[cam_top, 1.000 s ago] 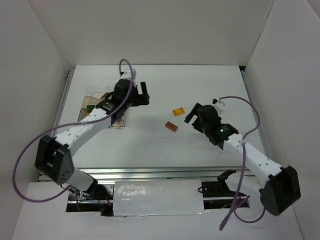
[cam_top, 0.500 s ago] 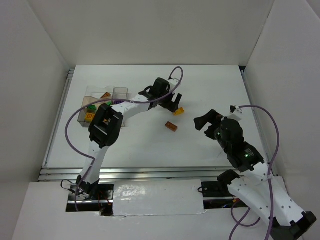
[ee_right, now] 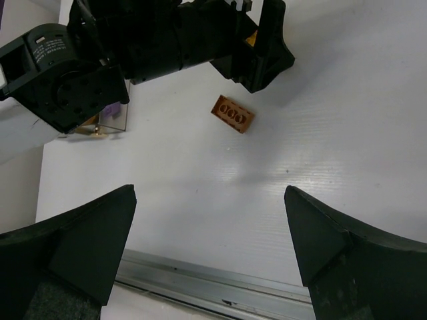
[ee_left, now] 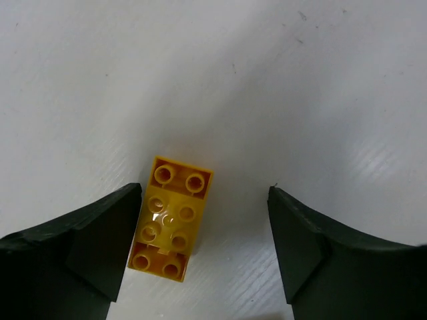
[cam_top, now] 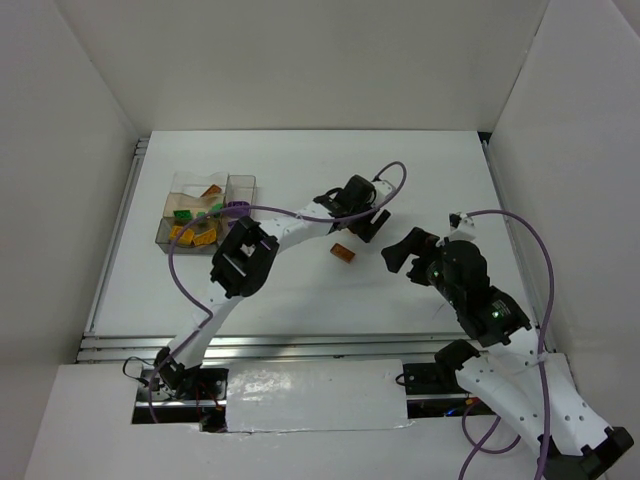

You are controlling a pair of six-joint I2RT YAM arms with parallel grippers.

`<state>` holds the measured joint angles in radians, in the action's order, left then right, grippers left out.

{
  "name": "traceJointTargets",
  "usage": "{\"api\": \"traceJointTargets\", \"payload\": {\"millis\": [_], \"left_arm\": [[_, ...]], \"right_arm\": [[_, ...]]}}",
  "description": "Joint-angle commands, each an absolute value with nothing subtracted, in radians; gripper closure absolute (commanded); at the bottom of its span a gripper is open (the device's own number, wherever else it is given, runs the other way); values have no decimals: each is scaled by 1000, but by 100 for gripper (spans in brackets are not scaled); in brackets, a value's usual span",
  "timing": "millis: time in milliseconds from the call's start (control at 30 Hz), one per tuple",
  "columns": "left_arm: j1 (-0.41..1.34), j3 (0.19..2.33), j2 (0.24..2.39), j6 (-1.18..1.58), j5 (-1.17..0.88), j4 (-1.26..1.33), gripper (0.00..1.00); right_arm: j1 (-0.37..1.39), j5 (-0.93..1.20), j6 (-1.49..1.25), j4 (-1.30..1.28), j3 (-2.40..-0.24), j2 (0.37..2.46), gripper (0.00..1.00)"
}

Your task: Sort the legos into containers by color

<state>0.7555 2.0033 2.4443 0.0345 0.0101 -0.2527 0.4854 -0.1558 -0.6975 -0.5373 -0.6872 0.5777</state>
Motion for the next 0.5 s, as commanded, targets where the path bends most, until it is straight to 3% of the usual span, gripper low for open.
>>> {"api": "traceJointTargets", "payload": {"millis": [0, 67, 233, 267, 333, 467], "left_arm": [[744, 1961, 2425, 28, 86, -282, 16], [744, 1938, 2413, 34, 103, -293, 21], [739, 1855, 2353, 46, 140, -221, 57], [730, 1855, 2350, 66, 146, -212, 78], [712, 1856, 2329, 93, 134, -190, 100], [661, 1764, 2220, 196, 150, -38, 100]], "right_arm": [[480, -132, -667, -526, -696, 568, 0], [483, -117, -664, -514, -701, 574, 0], [482, -98, -661, -482, -689, 586, 0], [480, -94, -663, -480, -689, 587, 0], [482, -92, -664, -474, -683, 589, 0], [483, -89, -666, -463, -669, 581, 0]]}}
